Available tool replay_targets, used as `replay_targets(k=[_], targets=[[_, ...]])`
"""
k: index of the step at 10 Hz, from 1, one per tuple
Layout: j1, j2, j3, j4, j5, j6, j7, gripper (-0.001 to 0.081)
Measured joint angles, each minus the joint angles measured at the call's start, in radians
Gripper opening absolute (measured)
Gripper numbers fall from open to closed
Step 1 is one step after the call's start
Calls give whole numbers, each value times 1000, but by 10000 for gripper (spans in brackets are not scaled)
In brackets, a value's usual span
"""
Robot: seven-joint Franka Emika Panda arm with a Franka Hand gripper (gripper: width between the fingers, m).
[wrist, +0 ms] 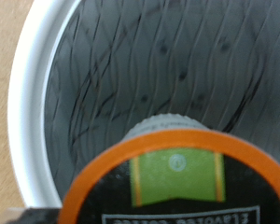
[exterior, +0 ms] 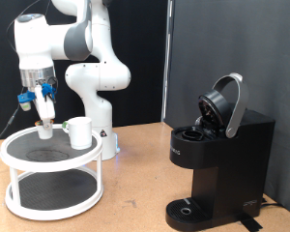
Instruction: Make a cup of coffee with the keurig machine
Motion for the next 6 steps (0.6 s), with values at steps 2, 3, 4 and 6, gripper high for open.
replay_targets(k=[2, 3, 4, 6], targets=[[37, -2, -6, 37, 167, -59, -17, 385], [62, -4, -4, 62, 240, -91, -18, 385], [83, -6, 1, 84, 290, -128, -16, 385], [114, -12, 29, 107, 368, -149, 29, 385]])
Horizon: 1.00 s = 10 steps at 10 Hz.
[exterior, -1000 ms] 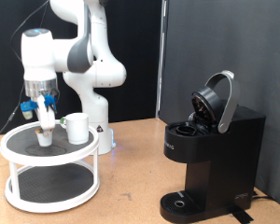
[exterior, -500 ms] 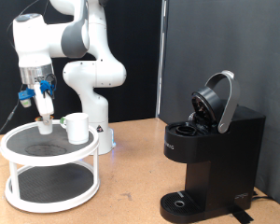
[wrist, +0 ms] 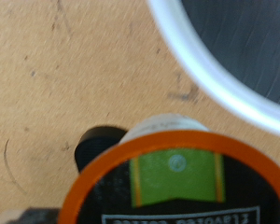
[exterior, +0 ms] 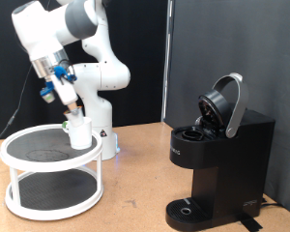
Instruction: Make a cup of coffee with the keurig machine
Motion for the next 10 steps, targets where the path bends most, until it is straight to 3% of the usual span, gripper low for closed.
replay_targets(k=[2, 4, 5, 8, 10], targets=[[7, -5, 45, 8, 20, 0, 79, 385], [9, -3, 42, 7, 45, 0, 67, 385], [21, -2, 42, 10, 103, 0, 65, 385], [94, 4, 50, 55, 294, -10, 65, 385], [134, 4, 64, 88, 372, -14, 68, 385]])
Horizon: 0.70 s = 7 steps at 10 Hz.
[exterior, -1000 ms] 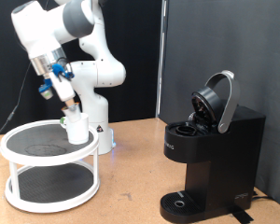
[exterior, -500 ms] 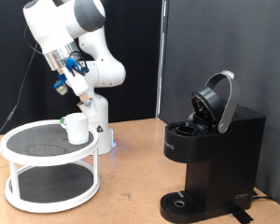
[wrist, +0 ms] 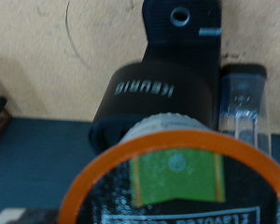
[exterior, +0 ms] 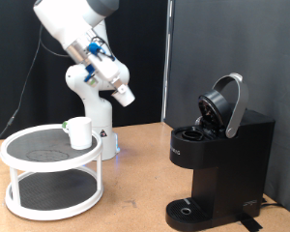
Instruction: Make a cup of coffee with the keurig machine
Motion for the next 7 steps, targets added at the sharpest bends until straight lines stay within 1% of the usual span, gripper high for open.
replay_targets(k=[2, 3, 5, 6, 7], targets=[[14, 5, 31, 25, 9, 0, 42, 385], [13, 5, 30, 23, 9, 0, 39, 385], [21, 6, 30, 28, 81, 6, 30, 385], [30, 8, 38, 40, 113, 13, 31, 385], [39, 12, 51, 59, 123, 13, 48, 385]])
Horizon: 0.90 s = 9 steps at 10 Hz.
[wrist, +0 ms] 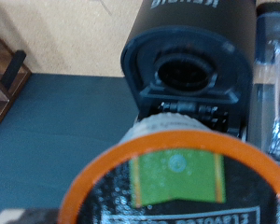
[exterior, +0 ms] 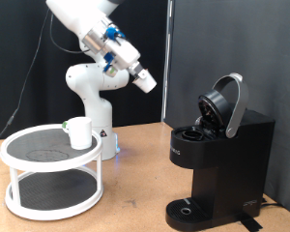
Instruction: Make a cup of coffee with the keurig machine
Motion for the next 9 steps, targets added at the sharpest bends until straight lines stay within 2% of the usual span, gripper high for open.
replay_targets(k=[4, 6, 9], targets=[[20, 56, 59, 95, -10, -63, 86, 385], [22, 70, 83, 108, -9, -62, 93, 385], [21, 70, 85, 105, -2, -62, 77, 385]])
